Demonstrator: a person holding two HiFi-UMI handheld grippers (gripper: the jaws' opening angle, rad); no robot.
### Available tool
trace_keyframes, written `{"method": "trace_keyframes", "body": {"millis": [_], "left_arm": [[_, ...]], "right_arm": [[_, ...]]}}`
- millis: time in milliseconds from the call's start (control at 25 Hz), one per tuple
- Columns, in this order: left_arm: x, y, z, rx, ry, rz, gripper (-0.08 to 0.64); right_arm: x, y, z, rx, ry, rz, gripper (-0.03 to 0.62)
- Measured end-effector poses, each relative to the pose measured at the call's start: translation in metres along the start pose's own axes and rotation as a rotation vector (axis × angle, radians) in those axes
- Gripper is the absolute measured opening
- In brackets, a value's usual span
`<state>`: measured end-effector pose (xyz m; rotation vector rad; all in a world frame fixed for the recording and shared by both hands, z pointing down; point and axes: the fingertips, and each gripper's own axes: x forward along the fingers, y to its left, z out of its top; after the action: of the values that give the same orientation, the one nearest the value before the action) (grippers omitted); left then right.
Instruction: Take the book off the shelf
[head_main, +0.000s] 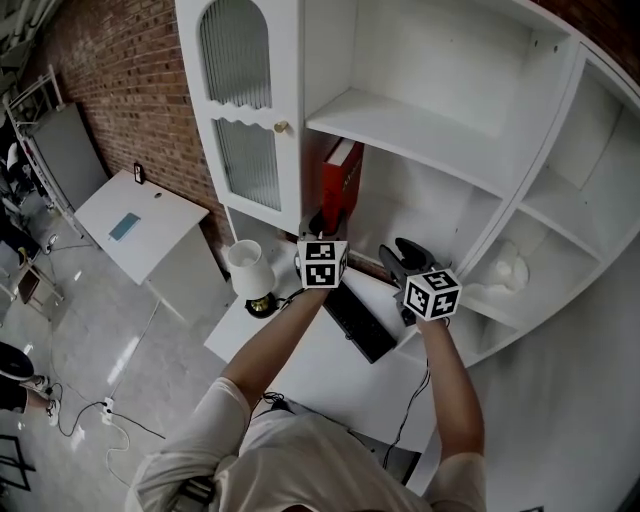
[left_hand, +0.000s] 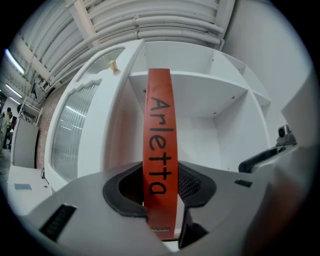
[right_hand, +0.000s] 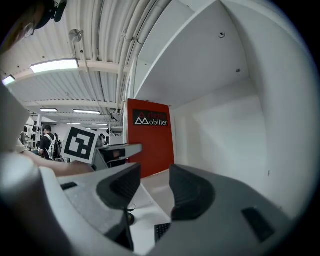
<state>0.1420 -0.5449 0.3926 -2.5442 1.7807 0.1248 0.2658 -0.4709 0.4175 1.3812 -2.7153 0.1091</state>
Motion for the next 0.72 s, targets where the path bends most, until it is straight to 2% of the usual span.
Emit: {"method": "trace_keyframes", "body": {"millis": [360, 560, 720], "left_arm": [[-0.058, 0.005, 0.006, -0.008, -0.036, -0.049, 0.143], [-0.086, 0.015, 0.011, -0.016, -0.047, -0.101, 0.143], [-0.106, 0.03, 0.007, -0.035, -0.031, -0.14, 0.143]], "right_arm": [[-0.023, 0.032, -0.016, -0.008, -0.003, -0.014, 0.181], [-0.034, 0.051, -0.019, -0.045, -0.003, -0.057, 0.18], [-0.036, 0.068, -0.023, -0.021, -0.002, -0.097, 0.18]]}}
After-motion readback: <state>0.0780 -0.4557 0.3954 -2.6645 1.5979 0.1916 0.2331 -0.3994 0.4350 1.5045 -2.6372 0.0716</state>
